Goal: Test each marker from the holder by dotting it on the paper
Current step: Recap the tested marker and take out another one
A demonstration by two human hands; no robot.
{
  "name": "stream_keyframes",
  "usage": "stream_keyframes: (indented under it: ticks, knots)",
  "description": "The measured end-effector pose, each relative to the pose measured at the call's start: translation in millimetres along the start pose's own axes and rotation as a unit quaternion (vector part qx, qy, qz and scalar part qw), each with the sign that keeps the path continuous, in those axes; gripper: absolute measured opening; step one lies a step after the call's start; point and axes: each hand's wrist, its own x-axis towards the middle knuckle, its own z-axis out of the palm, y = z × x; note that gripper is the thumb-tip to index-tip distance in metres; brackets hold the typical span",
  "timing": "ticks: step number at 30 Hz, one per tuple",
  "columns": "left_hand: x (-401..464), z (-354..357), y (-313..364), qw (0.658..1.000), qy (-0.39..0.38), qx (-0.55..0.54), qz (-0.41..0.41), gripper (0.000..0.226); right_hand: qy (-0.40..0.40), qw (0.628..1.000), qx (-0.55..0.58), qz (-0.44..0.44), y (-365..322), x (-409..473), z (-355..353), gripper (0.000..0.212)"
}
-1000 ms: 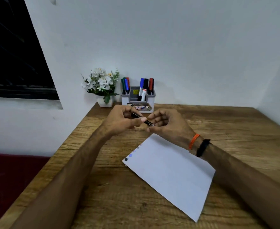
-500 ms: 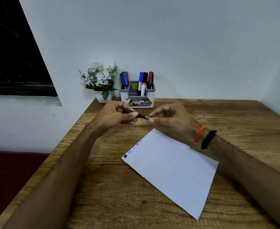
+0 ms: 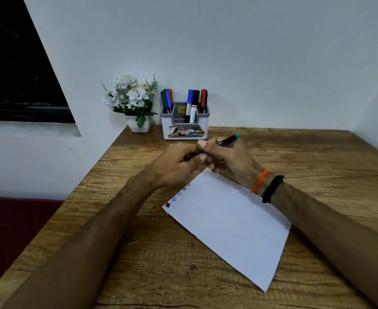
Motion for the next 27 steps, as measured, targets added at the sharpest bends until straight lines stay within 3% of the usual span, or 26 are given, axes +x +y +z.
stream_keyframes:
  ticks: [6,11,19,24,27]
  knots:
    - [0,4,-3,0.999,0.008,0.028,0.028,0.037,-0.004,0.999,0.021,0.033,8,4,3,0.034]
    - [0,5,-1,0.998,0.021,0.021,0.058,0.029,-0.030,0.997,0.070,0.030,6,6,2,0.034]
    - [3,6,-3,0.998,0.015,-0.010,0.067,0.025,-0.033,0.998,0.049,0.002,2,4,-3,0.038]
    - [0,2,-2,0.999,0.001,-0.012,0.035,0.027,-0.040,0.999,0.025,-0.011,1,2,-7,0.033]
    - [-1,-10,-1,0.996,-0.028,0.035,-0.073,0.046,-0.003,1.000,0.009,-0.008,1,2,-9,0.023]
